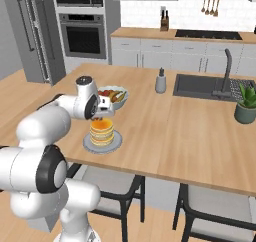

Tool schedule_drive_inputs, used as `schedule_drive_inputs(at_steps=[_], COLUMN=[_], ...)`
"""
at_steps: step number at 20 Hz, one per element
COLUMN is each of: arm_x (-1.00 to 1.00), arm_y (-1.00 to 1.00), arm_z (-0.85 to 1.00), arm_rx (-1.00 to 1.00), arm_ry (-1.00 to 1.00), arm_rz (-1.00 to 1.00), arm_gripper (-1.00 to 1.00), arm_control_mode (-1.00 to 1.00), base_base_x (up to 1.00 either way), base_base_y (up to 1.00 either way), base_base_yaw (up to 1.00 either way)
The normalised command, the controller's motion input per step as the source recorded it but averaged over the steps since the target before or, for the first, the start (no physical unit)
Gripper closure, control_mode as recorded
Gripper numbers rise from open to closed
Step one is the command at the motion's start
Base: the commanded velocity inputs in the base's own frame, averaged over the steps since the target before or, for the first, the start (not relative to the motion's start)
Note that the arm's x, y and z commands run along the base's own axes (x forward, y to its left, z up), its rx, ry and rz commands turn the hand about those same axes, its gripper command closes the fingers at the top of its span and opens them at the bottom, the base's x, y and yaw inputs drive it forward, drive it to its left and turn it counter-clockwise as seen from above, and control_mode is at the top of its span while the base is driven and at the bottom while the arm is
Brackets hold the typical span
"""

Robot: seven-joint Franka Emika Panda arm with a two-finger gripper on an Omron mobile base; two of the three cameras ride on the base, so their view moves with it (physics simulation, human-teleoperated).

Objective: Take the strawberry from the fridge and place it on top of the pancake, located on the dining counter.

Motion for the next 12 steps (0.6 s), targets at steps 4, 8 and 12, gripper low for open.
schedule_drive_inputs(at_steps=[4, 8, 12], arm_x=[0.12, 0.05, 0.00], arm_y=[0.00, -0.01, 0.00], arm_z=[-0.28, -0.30, -0.28], arm_rx=[0.00, 0.00, 0.00], arm_ry=[0.00, 0.00, 0.00], arm_rz=[0.00, 0.00, 0.00], arm_gripper=[1.00, 1.00, 1.00], arm_control_mode=[-1.00, -1.00, -1.00], base_base_x=[0.00, 0.00, 0.00], base_base_y=[0.00, 0.00, 0.00], base_base_yaw=[0.00, 0.00, 0.00])
